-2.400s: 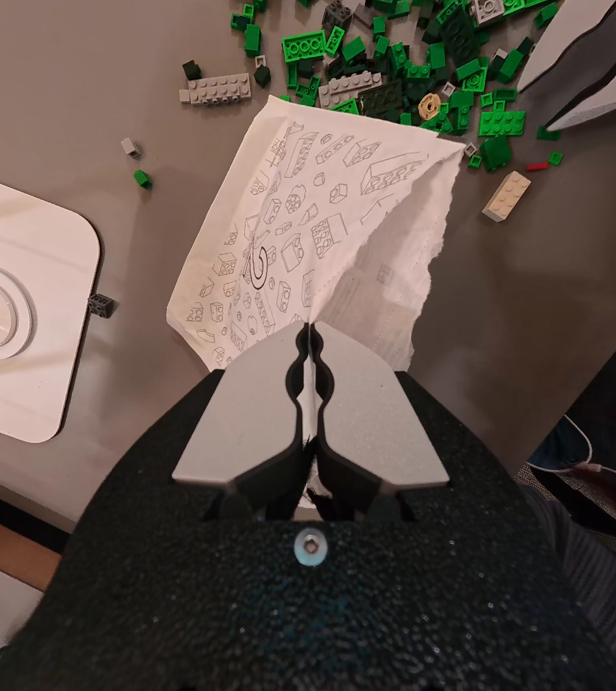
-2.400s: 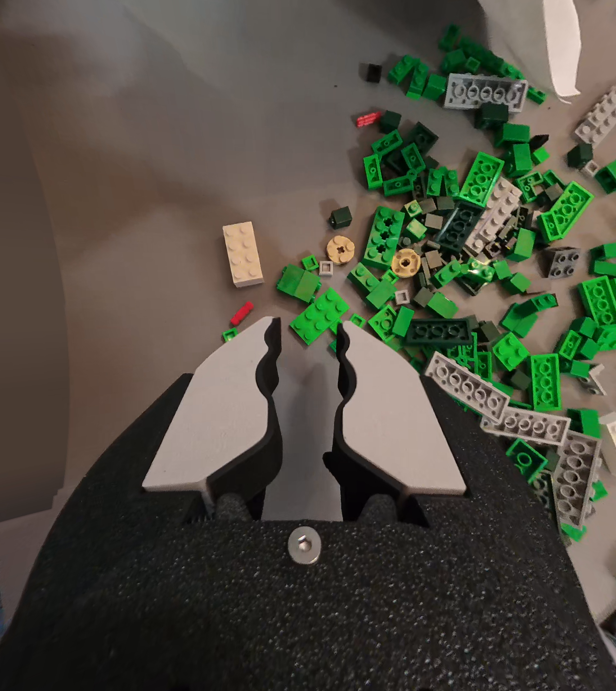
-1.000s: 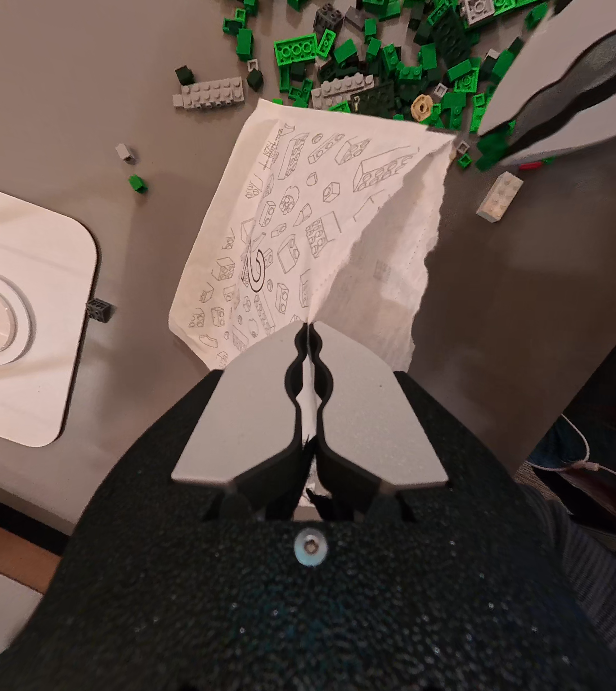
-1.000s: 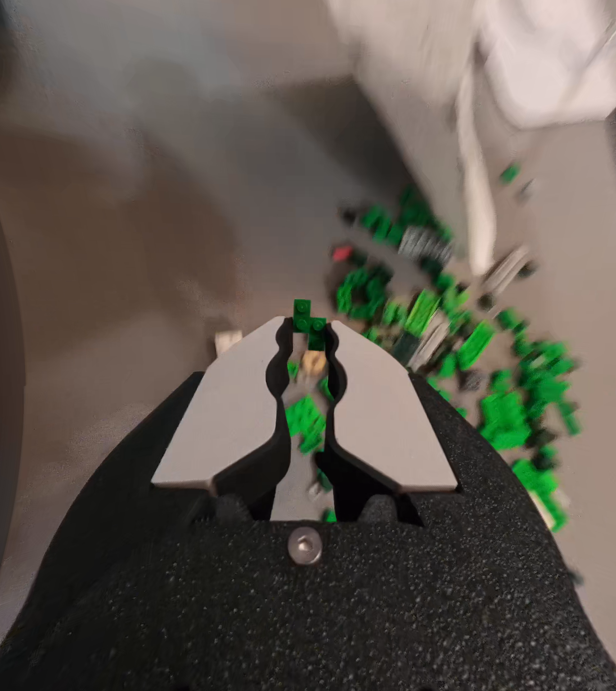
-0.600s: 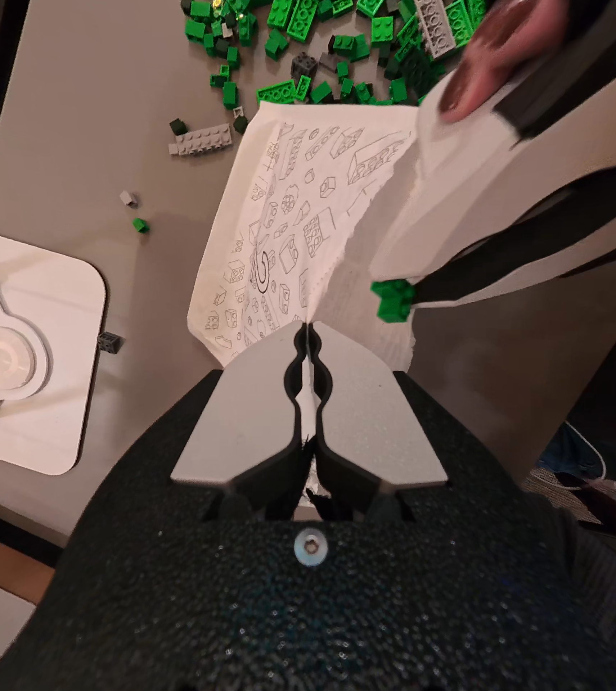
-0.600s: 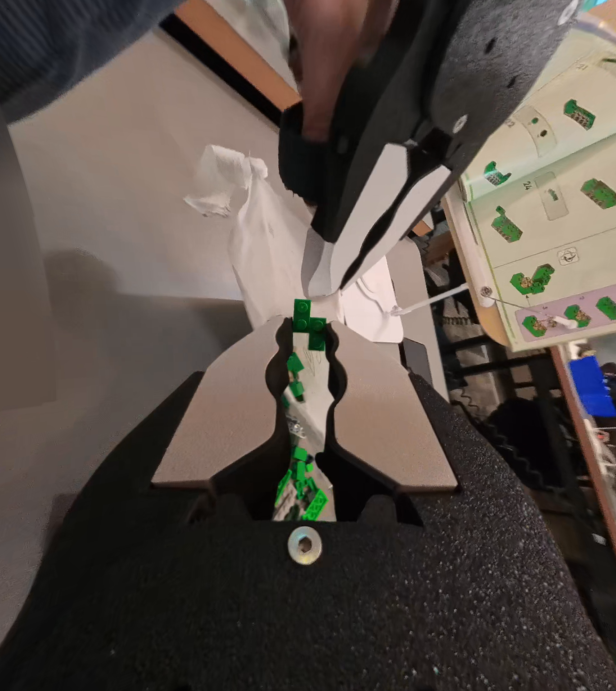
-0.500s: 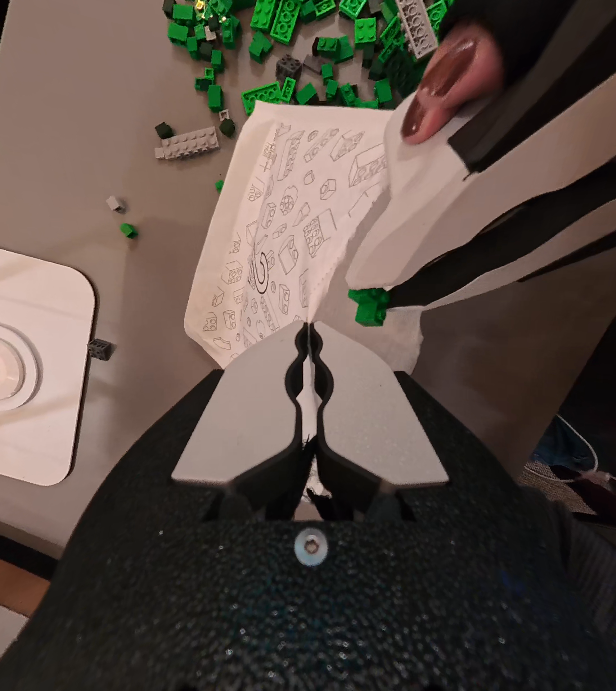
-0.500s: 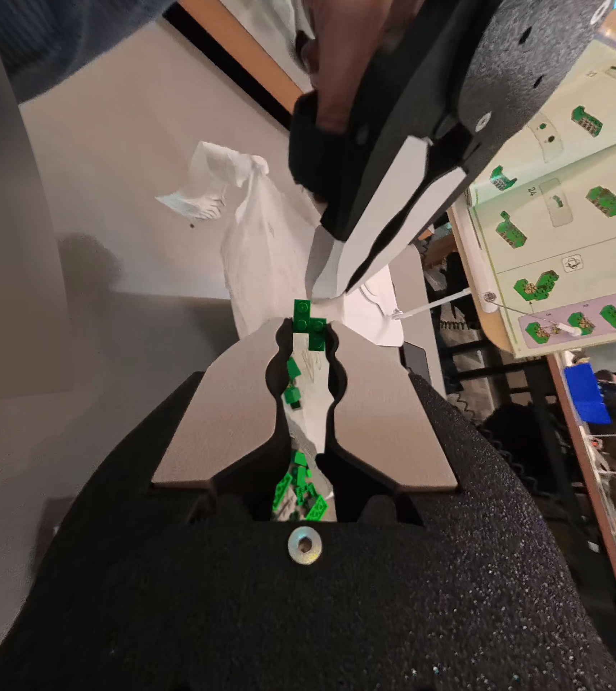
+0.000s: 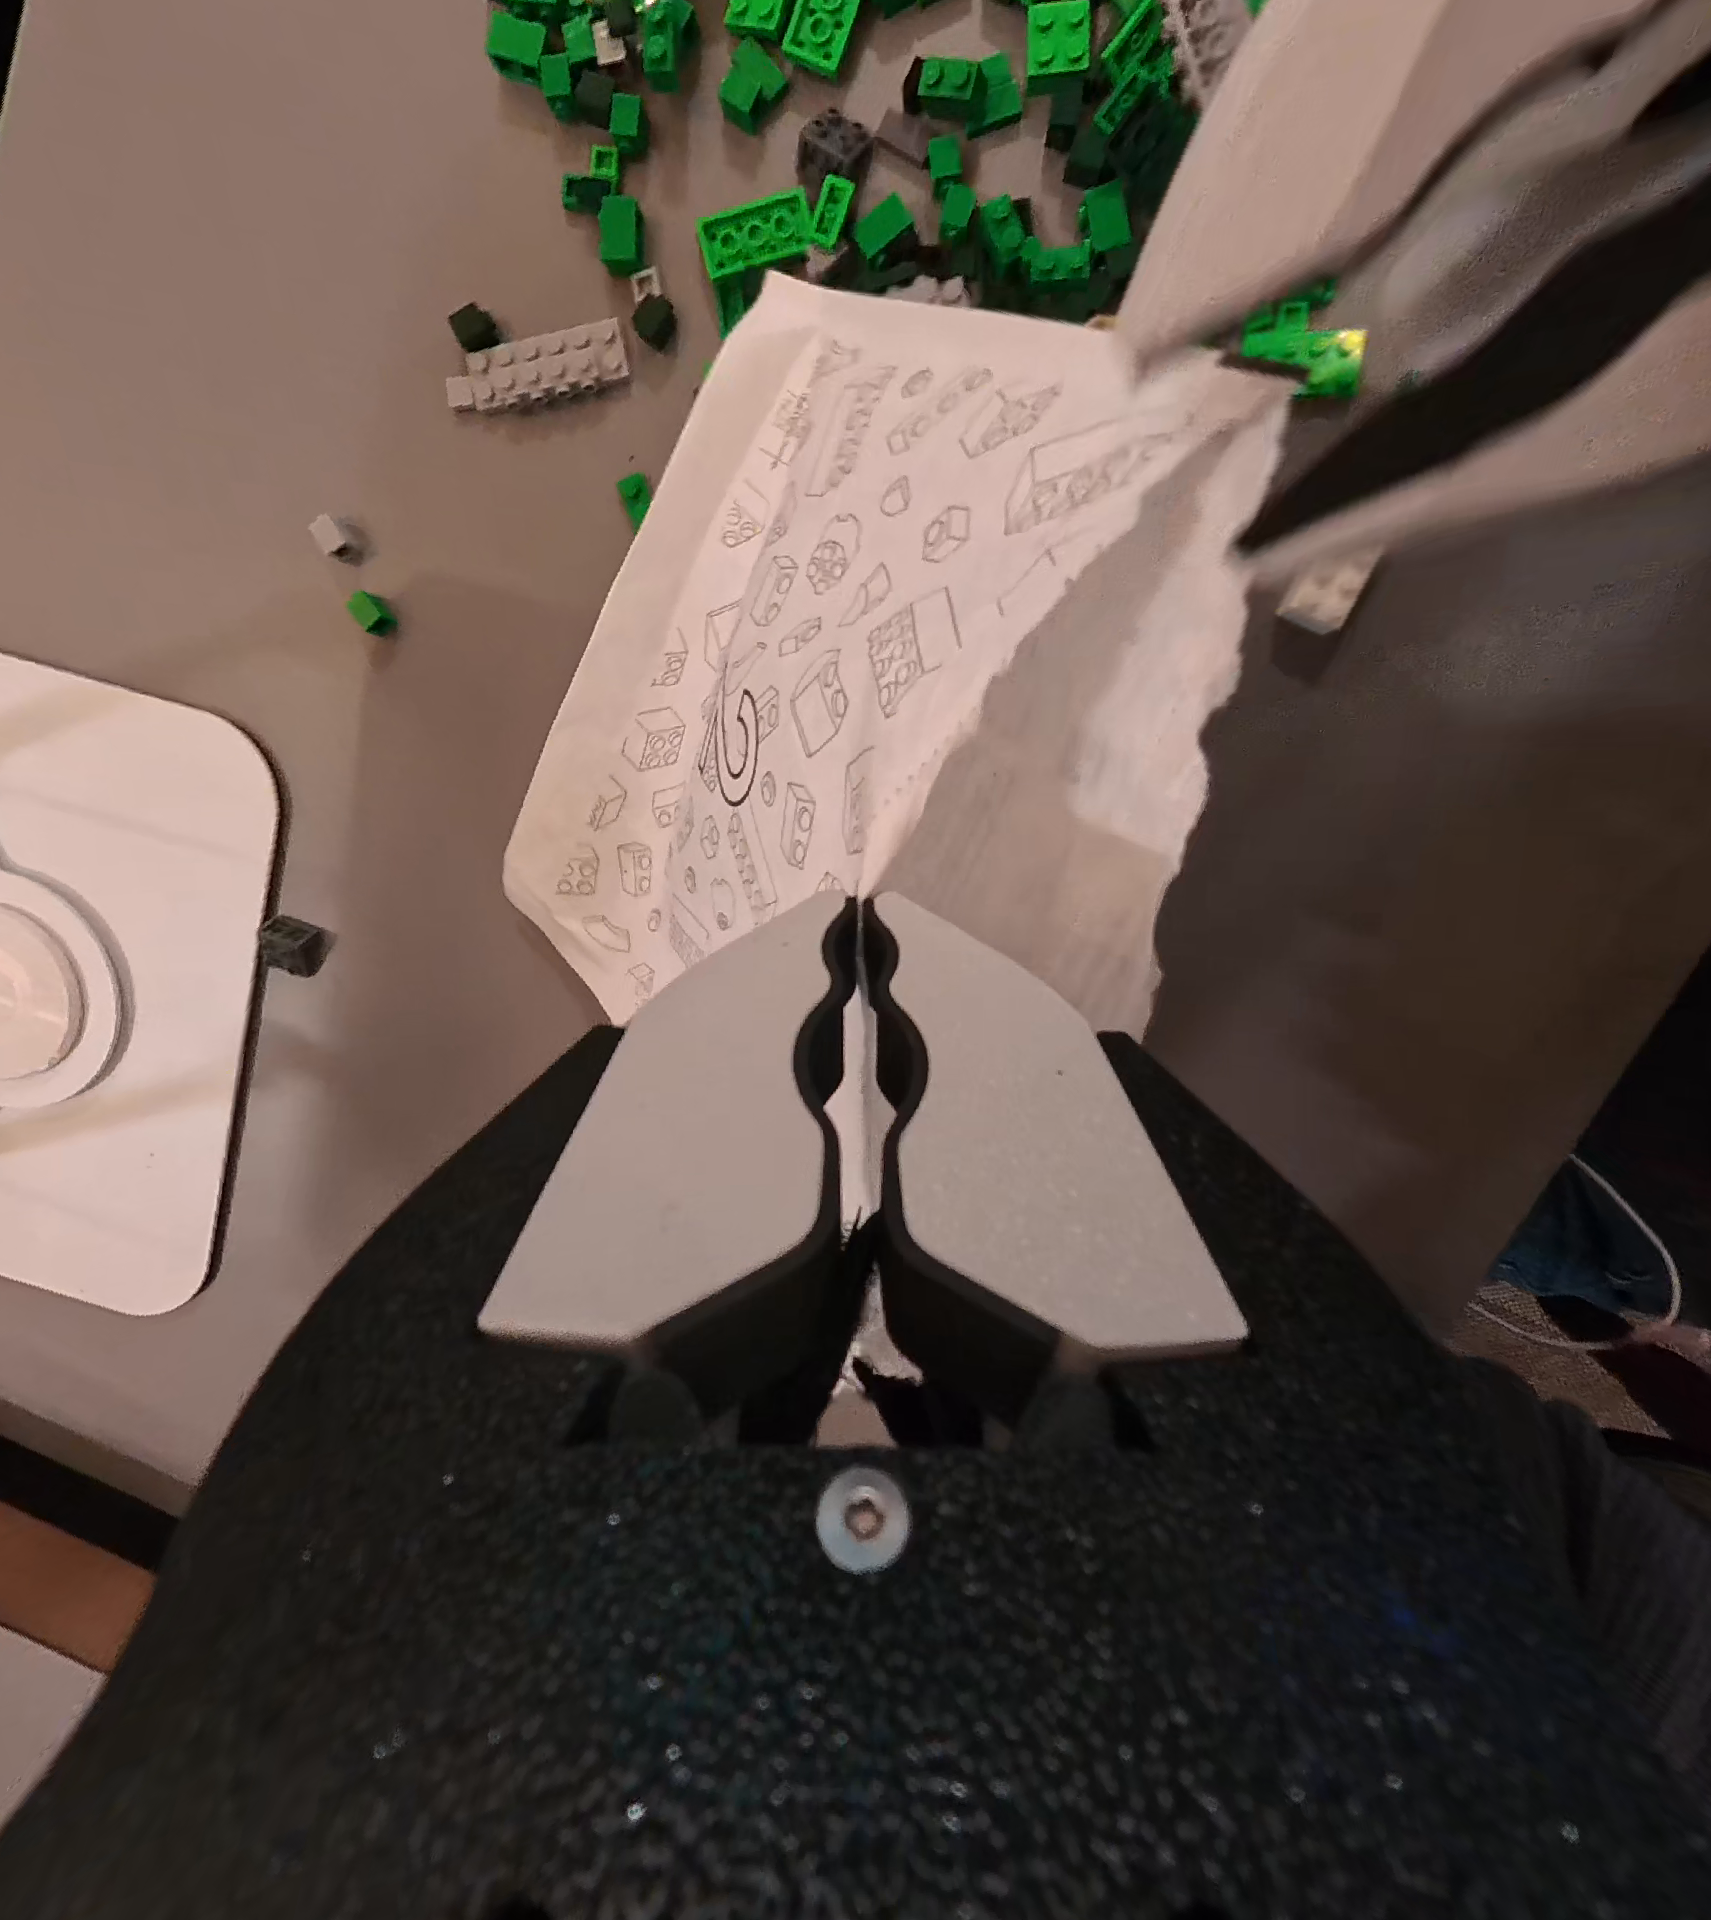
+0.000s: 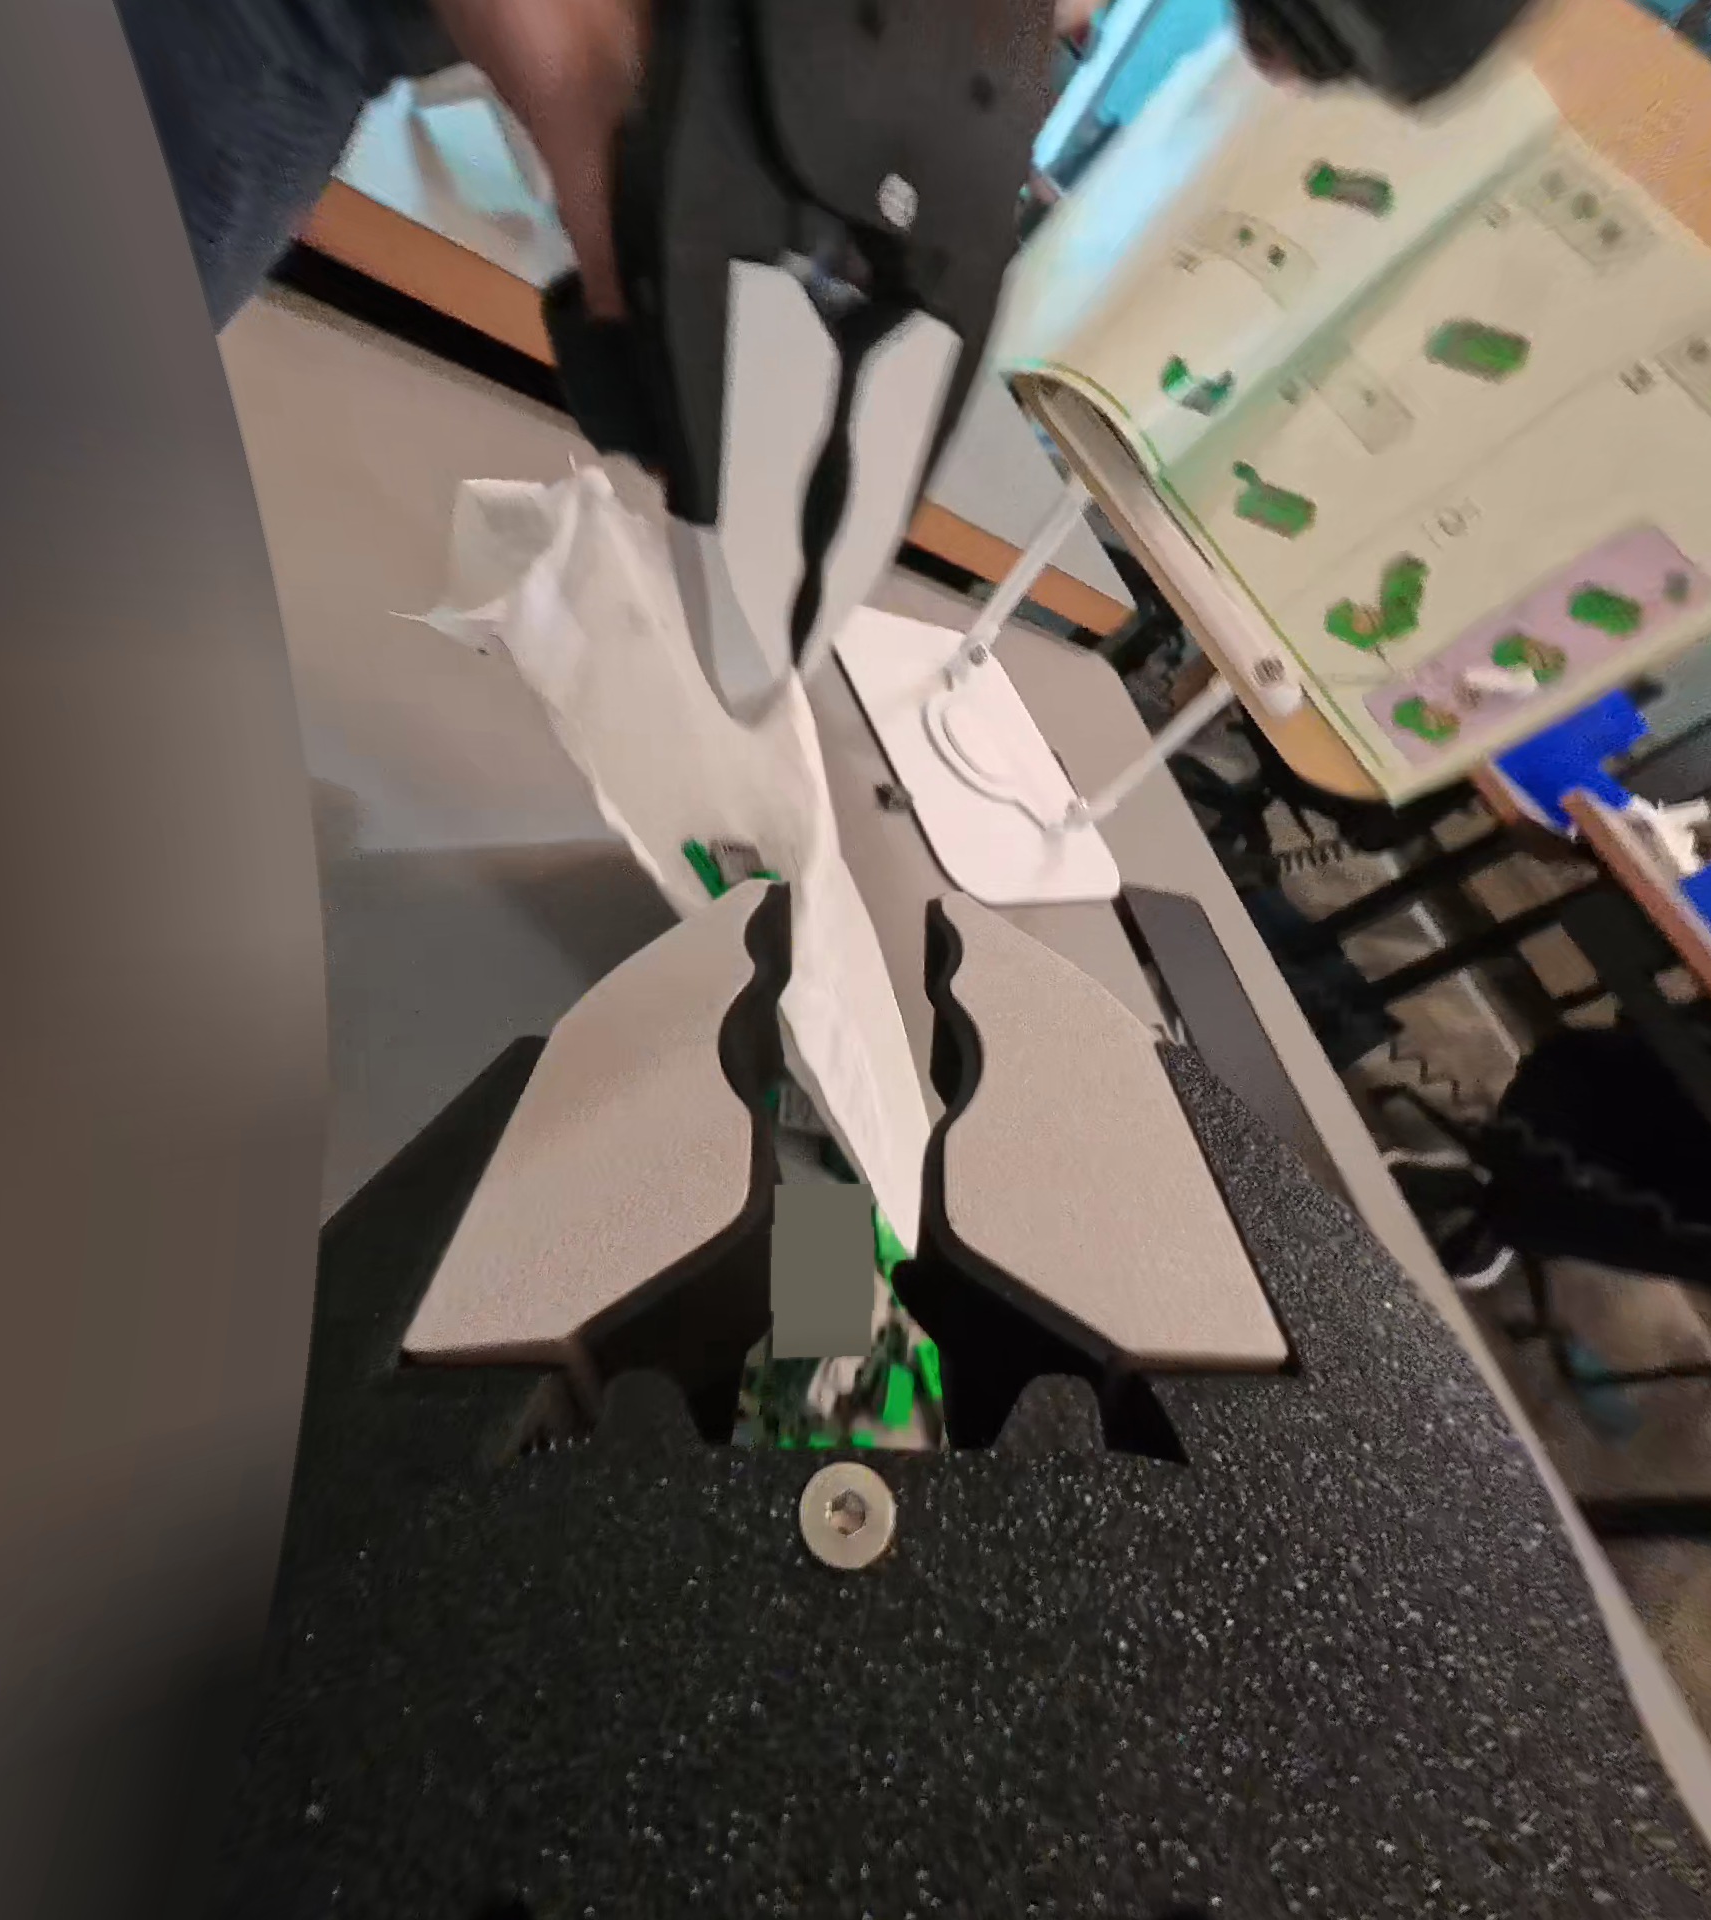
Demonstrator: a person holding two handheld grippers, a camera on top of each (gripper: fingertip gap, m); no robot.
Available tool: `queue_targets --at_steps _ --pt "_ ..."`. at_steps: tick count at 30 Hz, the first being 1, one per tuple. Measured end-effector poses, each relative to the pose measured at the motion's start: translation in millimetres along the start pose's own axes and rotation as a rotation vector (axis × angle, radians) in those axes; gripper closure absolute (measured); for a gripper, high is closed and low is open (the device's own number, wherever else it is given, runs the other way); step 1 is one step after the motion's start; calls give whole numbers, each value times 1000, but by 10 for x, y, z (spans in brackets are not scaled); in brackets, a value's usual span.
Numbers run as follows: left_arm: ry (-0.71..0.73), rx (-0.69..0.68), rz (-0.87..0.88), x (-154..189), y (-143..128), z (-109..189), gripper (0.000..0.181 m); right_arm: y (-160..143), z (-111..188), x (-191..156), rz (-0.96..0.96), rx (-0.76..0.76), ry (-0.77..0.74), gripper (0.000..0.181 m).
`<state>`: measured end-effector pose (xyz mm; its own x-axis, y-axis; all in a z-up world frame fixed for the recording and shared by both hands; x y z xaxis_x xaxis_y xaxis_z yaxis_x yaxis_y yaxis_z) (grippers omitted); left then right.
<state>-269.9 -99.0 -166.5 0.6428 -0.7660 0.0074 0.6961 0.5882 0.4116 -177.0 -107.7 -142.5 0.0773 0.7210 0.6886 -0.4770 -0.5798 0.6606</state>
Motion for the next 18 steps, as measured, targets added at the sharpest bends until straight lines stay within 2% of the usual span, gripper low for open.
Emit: queue_targets --at_steps 2,5,9,14,18 --pt "14 2 25 -61 -23 13 181 -197 167 54 -92 -29 -6 158" --pt "32 9 63 -148 -61 37 181 -583 324 -17 -242 -117 63 158" --pt "61 30 101 -252 -105 94 181 -1026 323 -275 -347 -257 197 158" --pt "76 45 127 -310 -144 138 181 -1124 151 -717 -361 -351 460 163" --pt "70 36 116 -288 -134 119 181 -1148 45 -887 -284 -416 563 161"
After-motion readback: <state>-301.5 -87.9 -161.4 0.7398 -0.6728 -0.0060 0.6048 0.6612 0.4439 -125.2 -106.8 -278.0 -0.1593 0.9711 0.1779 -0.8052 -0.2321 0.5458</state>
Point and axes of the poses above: each gripper's, where its closed fingertips meet, z back along the fingers, y out of its top, x = y × z across the jaws, the point moved 2 cm from there along z, back along the fingers, and after that the axes turned 11 degrees about z, right-handed, at the moved point
